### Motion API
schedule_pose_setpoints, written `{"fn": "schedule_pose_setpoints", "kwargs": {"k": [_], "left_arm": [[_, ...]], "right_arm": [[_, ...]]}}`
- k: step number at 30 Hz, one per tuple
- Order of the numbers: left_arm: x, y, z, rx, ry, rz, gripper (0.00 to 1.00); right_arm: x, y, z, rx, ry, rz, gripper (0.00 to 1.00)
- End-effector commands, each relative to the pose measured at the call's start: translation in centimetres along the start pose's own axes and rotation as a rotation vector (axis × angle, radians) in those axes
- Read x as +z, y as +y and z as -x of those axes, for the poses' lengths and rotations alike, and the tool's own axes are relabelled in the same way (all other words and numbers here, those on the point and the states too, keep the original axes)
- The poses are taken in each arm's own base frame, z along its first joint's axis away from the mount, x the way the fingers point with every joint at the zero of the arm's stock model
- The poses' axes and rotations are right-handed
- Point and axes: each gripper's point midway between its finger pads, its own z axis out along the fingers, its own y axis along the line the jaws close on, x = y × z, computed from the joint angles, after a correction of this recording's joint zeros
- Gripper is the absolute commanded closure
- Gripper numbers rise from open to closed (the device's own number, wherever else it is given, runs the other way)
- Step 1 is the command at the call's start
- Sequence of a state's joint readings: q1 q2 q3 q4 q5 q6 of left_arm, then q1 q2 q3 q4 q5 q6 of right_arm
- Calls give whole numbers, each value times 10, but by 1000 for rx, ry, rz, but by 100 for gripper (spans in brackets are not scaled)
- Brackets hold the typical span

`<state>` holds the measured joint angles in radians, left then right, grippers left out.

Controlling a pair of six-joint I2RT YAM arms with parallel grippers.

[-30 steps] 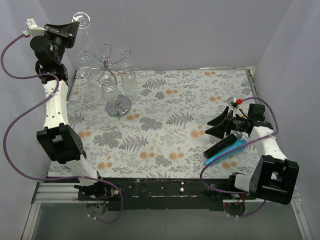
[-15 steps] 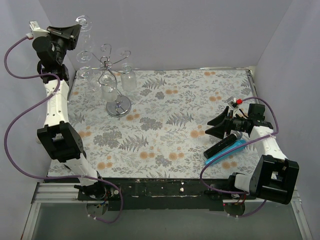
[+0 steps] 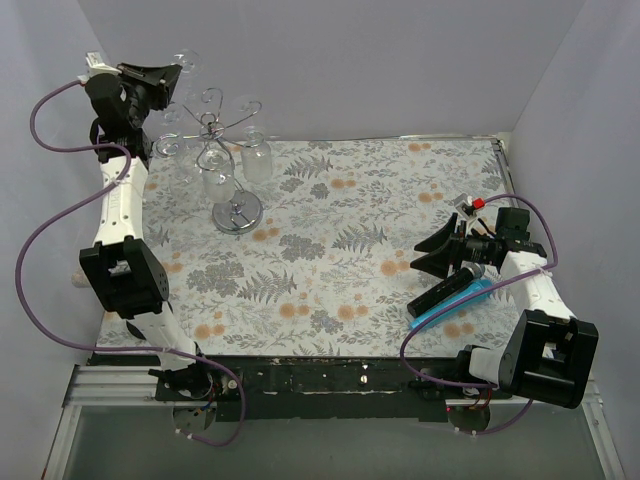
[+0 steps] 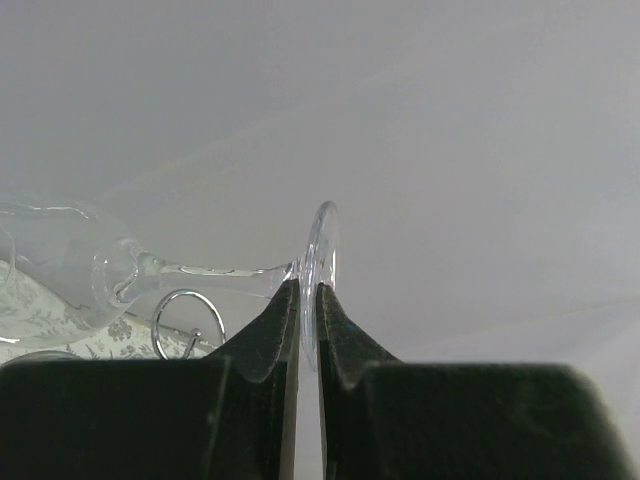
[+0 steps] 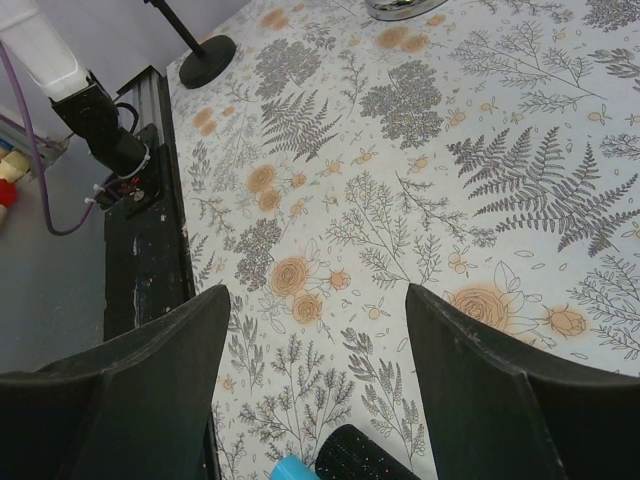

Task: Place the wine glass upside down on the wine glass rack
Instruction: Turn the wine glass upside down at the wine rack.

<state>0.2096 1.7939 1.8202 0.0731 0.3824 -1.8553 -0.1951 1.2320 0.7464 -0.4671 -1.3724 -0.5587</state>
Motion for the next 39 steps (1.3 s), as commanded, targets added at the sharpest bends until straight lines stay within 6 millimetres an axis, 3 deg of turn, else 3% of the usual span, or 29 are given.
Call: {"fn": "schedule_pose_setpoints", "kwargs": {"k": [1,39], "left_arm": [[-7,-29,8,35,-35,-47,100],[-16,-31,-17,69,39,-9,100]], "right_arm": [[-1,4,17,-58,-24,27,21],[-1,4,18,-67,-23,28,21]]}}
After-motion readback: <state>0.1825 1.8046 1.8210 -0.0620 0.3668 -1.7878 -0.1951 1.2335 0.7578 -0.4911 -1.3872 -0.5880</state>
